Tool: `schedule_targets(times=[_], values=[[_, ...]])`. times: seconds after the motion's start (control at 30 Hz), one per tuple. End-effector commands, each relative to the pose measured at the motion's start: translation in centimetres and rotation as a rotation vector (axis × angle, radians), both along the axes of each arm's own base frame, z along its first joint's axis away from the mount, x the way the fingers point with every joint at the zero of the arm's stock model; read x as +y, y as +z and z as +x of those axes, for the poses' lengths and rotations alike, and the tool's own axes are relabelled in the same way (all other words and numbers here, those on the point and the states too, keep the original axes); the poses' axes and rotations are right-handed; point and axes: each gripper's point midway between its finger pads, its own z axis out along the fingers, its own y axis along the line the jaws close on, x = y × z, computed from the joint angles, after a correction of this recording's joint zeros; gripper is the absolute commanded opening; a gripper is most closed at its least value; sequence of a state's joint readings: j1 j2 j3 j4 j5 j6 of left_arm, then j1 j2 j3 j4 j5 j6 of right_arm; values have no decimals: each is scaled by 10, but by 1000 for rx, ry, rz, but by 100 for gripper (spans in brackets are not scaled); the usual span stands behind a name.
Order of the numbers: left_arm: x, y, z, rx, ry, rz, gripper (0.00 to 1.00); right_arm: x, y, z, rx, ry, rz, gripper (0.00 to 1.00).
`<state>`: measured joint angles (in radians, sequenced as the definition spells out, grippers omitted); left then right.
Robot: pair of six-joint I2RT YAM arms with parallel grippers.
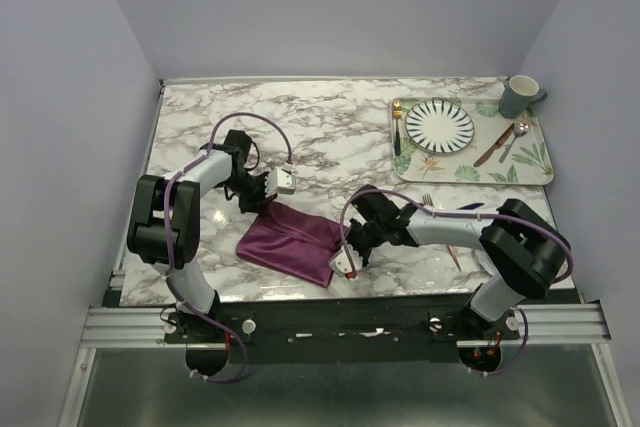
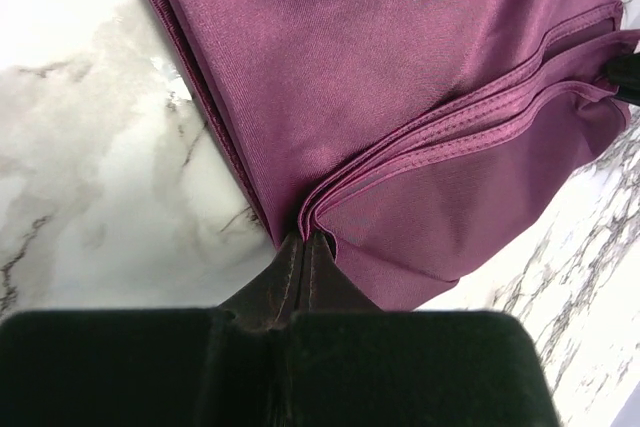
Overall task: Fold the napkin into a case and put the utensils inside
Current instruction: Fold the lower triangle-folded napkin at the center of the board.
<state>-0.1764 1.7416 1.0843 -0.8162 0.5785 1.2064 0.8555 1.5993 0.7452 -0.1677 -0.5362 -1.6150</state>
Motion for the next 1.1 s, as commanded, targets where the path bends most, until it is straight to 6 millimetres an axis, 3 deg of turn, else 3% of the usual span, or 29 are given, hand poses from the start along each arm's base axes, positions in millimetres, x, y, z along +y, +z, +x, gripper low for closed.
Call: schedule_targets(times=[0.0,0.2,0.4,0.53,0.7,1.07], values=[[10,8,-7,44,43,6,11,-16,-24,5,-8,-19,-108,1],[6,55,18,3,159,-123,25,-20,-24,15,-65,7,-118,1],[3,74,35,-38,196,-150,36,-19,-17,32,-118,10,-116,1],[2,68,35,-31,185,-150,43,-16,-12,44,-146,12,-110,1],[-3,55,25,-24,134,-125,48,-18,-11,43,-155,29,-110,1],[-2,14,13,50,127,-17,41,-14,-3,42,-176,57,-84,1]])
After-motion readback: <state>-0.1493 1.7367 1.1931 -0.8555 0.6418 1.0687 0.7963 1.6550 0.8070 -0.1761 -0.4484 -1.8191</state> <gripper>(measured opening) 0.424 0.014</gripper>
